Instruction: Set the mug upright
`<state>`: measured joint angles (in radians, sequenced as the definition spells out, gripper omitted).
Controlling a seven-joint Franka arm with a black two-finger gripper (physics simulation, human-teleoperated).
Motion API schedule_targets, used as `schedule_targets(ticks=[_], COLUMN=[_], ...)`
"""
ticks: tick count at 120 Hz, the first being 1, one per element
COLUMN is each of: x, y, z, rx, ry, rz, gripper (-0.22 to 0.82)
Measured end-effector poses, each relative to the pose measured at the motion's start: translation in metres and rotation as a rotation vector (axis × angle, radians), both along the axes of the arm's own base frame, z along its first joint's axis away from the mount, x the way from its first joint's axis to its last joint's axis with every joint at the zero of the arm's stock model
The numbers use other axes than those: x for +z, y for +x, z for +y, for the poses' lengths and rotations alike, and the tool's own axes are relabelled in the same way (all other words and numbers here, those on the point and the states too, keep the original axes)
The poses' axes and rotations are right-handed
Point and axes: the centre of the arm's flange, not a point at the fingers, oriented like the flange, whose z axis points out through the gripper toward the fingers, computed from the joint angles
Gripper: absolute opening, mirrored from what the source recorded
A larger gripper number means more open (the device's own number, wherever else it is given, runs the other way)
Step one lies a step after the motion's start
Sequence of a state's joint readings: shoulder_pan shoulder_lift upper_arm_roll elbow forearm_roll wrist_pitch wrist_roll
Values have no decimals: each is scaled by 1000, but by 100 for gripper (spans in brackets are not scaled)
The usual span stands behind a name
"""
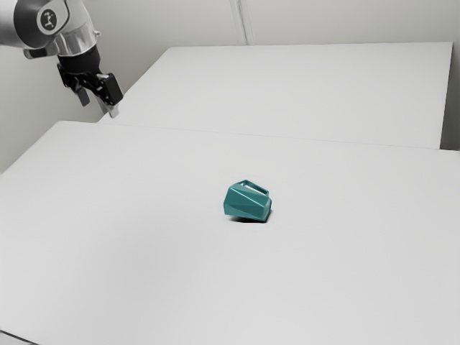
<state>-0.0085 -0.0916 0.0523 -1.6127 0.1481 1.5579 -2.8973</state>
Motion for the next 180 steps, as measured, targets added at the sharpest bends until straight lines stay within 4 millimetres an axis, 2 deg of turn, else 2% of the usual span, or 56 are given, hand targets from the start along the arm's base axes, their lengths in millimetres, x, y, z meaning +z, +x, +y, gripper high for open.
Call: schedule_targets(ticks=[23,36,48,71,90,116,133,146,180], x=[-12,-35,-65,-127,-176,-237,-268,-291,-343], y=[-5,-3,2,16,39,73,92,104,112], z=[2,-1,-2,0,-3,-28,-30,-40,-68], rx=[4,-4,-3,70,143,233,316,373,470], ry=[-2,-4,-30,-263,-425,-612,-713,-790,-905], rz=[24,54,94,116,120,113,95,94,140], gripper=[60,60,60,60,60,60,60,60,60])
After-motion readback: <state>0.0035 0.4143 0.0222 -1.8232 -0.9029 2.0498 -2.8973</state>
